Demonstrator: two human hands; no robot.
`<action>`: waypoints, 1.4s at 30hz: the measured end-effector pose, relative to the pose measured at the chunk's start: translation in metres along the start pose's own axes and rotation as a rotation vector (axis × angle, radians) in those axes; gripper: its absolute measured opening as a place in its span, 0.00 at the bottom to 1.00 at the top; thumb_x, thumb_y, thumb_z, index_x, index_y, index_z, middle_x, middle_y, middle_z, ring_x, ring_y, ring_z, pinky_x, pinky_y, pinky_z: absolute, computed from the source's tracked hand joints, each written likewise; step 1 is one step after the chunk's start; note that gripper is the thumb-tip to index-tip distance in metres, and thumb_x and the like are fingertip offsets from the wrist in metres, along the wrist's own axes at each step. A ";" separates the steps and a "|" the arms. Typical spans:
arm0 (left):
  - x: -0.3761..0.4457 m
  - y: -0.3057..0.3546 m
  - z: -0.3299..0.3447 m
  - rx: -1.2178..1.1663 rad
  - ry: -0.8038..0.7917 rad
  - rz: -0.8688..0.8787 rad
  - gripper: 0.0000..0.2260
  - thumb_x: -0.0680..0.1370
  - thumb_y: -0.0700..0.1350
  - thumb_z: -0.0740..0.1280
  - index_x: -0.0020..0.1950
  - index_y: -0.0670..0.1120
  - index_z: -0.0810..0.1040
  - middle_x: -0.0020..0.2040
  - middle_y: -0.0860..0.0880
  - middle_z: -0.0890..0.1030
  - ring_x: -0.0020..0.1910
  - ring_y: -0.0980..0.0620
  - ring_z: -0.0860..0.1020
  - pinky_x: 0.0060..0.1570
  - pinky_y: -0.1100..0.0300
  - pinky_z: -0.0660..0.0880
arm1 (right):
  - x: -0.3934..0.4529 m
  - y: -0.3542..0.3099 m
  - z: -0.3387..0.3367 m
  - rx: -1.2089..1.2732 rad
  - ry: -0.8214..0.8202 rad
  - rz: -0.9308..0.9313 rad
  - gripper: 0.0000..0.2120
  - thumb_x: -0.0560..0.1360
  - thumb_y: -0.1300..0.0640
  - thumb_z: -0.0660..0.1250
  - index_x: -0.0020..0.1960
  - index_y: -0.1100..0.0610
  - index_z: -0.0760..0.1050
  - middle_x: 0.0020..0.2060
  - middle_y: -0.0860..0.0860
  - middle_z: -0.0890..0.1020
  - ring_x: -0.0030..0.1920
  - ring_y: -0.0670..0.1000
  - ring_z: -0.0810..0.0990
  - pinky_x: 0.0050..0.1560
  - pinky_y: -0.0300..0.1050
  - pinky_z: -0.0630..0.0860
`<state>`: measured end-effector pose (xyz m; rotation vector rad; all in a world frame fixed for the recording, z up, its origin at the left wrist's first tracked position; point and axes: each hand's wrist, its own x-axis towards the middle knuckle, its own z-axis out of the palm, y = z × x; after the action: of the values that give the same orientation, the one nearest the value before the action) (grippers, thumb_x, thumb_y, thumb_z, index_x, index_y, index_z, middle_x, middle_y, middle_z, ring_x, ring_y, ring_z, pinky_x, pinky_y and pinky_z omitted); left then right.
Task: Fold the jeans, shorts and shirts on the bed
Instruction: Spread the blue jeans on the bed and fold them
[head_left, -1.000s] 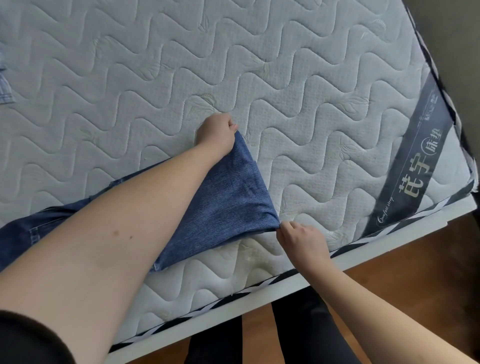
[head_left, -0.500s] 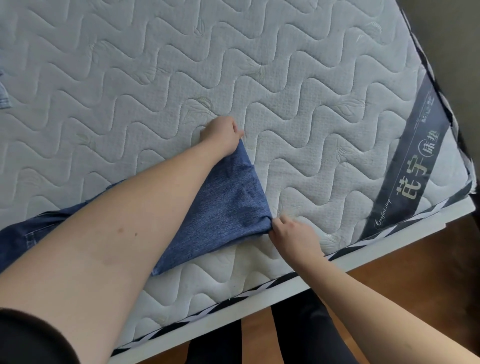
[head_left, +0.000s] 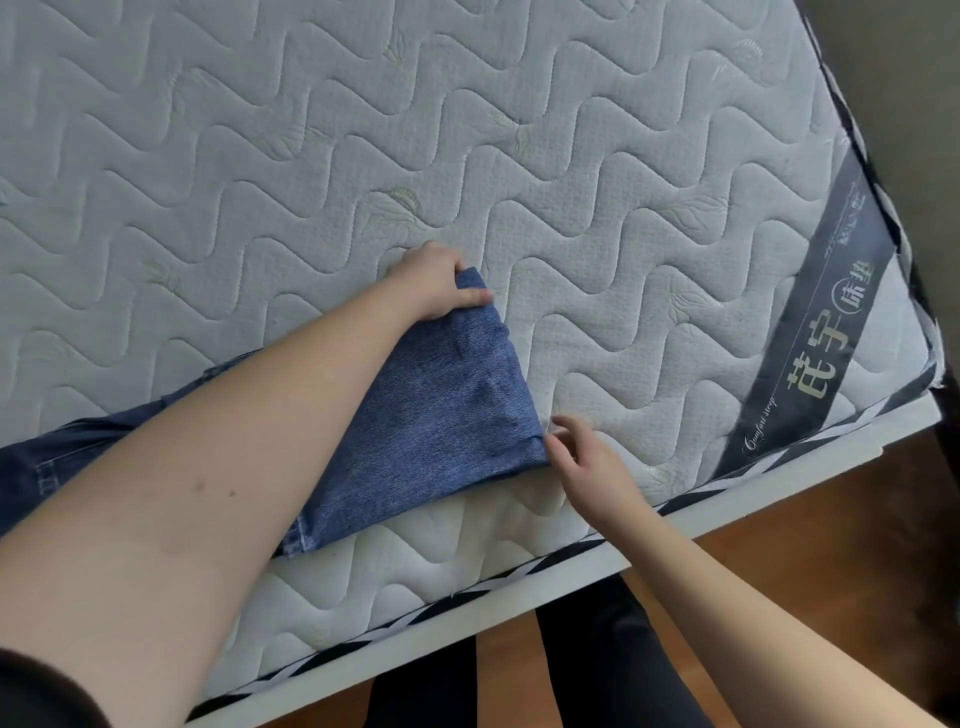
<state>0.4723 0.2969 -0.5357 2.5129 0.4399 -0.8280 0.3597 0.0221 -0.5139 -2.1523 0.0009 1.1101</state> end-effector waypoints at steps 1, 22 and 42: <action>0.000 -0.001 -0.002 0.029 -0.049 0.039 0.24 0.72 0.64 0.70 0.56 0.46 0.75 0.57 0.45 0.76 0.53 0.45 0.74 0.49 0.54 0.69 | 0.007 -0.009 0.002 0.054 -0.017 0.019 0.15 0.79 0.43 0.61 0.63 0.47 0.72 0.48 0.41 0.80 0.51 0.46 0.80 0.46 0.39 0.72; -0.061 -0.017 0.021 -0.091 0.604 0.211 0.13 0.80 0.42 0.63 0.63 0.43 0.76 0.58 0.44 0.77 0.57 0.42 0.74 0.57 0.49 0.68 | 0.045 -0.037 0.017 -0.511 0.497 -0.392 0.23 0.80 0.52 0.62 0.73 0.58 0.67 0.69 0.55 0.73 0.68 0.57 0.71 0.68 0.53 0.64; -0.210 -0.165 0.148 0.272 0.448 -0.163 0.30 0.80 0.64 0.48 0.80 0.53 0.51 0.81 0.45 0.49 0.79 0.46 0.51 0.76 0.46 0.52 | 0.088 -0.066 0.055 -0.916 0.210 -0.448 0.53 0.68 0.21 0.51 0.80 0.52 0.39 0.79 0.55 0.42 0.79 0.51 0.39 0.78 0.51 0.42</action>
<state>0.1700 0.3281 -0.5645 2.9538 0.7277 -0.3900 0.3966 0.1305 -0.5594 -2.8269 -1.0155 0.6571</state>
